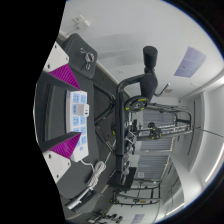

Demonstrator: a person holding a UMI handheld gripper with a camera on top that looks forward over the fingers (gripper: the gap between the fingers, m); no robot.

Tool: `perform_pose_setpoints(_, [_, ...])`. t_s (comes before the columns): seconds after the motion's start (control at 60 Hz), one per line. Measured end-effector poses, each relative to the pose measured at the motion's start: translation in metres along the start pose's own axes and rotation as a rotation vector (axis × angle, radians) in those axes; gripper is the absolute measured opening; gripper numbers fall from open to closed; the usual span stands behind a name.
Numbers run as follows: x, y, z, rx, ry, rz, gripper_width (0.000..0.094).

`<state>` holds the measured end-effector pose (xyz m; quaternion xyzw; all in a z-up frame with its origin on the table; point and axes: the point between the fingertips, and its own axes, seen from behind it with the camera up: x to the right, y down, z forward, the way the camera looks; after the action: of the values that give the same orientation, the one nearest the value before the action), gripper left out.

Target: Unplug charger

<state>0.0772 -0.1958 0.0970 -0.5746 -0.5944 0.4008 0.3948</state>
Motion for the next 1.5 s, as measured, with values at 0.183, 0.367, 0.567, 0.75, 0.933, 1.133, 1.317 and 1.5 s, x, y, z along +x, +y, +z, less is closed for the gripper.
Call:
perform_pose_setpoints(0.183, [-0.001,0.007,0.083,0.020,0.013,-0.004,0.0848])
perform_pose_setpoints(0.367, [-0.010,0.018,0.137,0.011,-0.007,-0.009,0.0828])
perform_pose_setpoints(0.567, [-0.010,0.013,0.154,0.034,-0.038,0.002,0.0194])
perform_pose_setpoints(0.75, [0.038,-0.102,0.110,0.210,-0.028,0.096,0.0191])
perform_pose_setpoints(0.933, [0.159,-0.106,0.077,0.108,0.090,0.020,0.0192])
perform_pose_setpoints(1.133, [0.283,-0.022,0.082,-0.076,0.215,-0.043,0.0191])
perform_pose_setpoints(1.317, [0.316,0.038,0.113,-0.195,0.225,-0.043,0.0255])
perform_pose_setpoints(1.5, [0.329,0.058,0.130,-0.249,0.243,-0.050,0.0768])
